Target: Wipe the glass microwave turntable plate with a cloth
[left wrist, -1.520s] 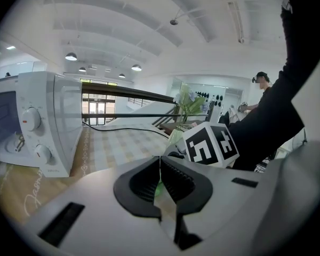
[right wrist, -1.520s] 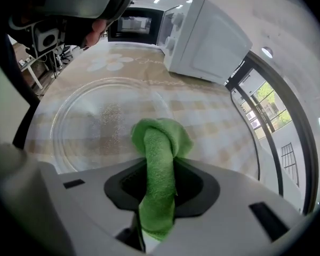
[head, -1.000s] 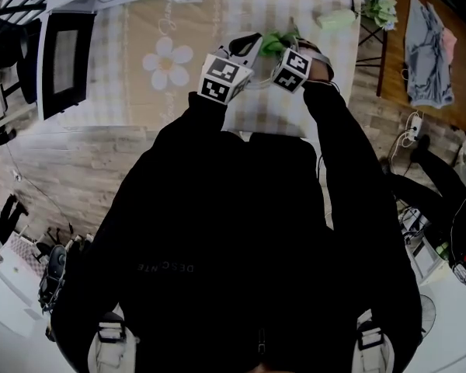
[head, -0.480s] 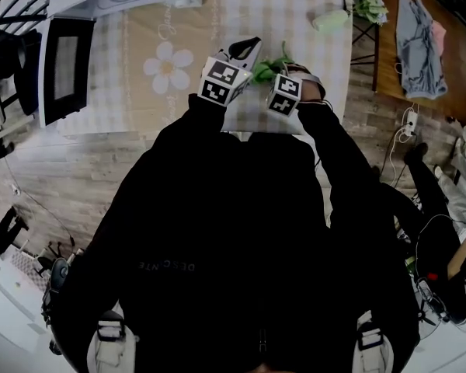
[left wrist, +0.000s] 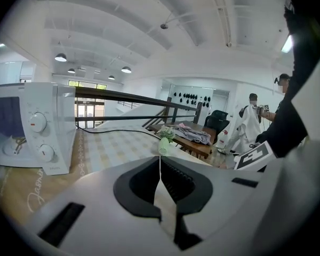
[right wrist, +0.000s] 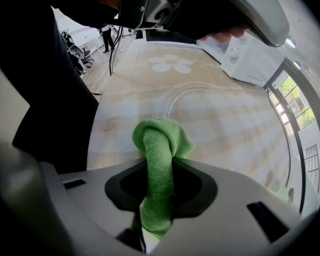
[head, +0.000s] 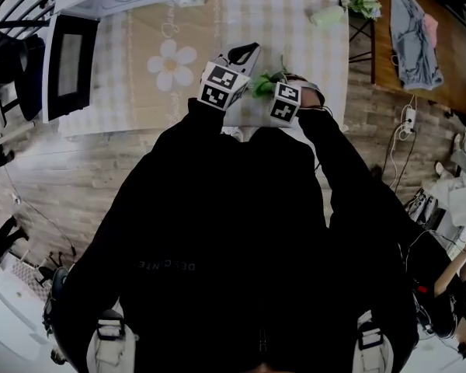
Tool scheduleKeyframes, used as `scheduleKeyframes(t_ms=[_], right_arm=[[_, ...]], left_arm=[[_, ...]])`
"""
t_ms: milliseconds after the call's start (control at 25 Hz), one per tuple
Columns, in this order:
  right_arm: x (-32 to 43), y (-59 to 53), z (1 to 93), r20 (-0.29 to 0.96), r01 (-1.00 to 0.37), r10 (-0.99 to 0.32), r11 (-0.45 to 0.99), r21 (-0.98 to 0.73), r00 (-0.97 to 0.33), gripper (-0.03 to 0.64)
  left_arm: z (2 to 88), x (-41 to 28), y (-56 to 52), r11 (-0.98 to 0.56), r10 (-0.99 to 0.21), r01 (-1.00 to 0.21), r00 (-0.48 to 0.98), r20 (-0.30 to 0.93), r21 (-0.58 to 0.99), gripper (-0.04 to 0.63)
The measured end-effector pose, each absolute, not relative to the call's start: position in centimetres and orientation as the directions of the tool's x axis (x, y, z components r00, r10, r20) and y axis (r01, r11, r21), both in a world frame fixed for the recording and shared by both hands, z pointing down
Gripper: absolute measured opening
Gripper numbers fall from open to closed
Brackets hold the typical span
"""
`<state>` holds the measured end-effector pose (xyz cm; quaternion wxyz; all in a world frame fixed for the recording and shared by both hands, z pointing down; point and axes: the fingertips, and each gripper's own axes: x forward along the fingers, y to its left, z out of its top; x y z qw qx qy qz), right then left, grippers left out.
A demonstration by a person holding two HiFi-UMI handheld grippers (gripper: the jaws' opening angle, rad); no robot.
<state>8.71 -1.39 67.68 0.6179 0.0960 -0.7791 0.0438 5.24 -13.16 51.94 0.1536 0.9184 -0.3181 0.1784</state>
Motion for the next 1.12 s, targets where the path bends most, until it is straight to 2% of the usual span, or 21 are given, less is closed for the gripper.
scheduleKeyframes(t_ms=[200, 360, 720, 880, 1120], right_arm=[[7.6, 1.3, 67.7, 0.973, -0.198, -0.041, 0.98, -0.005, -0.228, 0.103], [6.7, 1.9, 66.6, 0.957, -0.255, -0.081, 0.967, 0.008, -0.277, 0.101], [5.0, -0.1, 58.3, 0.815, -0.513, -0.346, 0.856, 0.071, -0.465, 0.103], [4.2, -1.0, 53.3, 0.697, -0.597, -0.471, 0.799, 0.076, -0.541, 0.103], [3.8, -2.0, 44.9, 0.48, -0.706, -0.619, 0.708, -0.003, -0.622, 0.103]], left_arm=[[51.6, 4.0, -11.4, -0.755, -0.532, -0.637, 0.734, 0.423, 0.157, 0.021], [50.9, 2.6, -10.3, -0.758, -0.54, -0.637, 0.735, 0.41, 0.143, 0.021], [46.3, -1.2, -8.5, -0.758, -0.578, -0.641, 0.747, 0.33, 0.123, 0.021], [43.7, -2.5, -8.0, -0.761, -0.593, -0.638, 0.756, 0.278, 0.113, 0.021], [38.9, -3.5, -6.8, -0.789, -0.587, -0.609, 0.786, 0.192, 0.08, 0.021]])
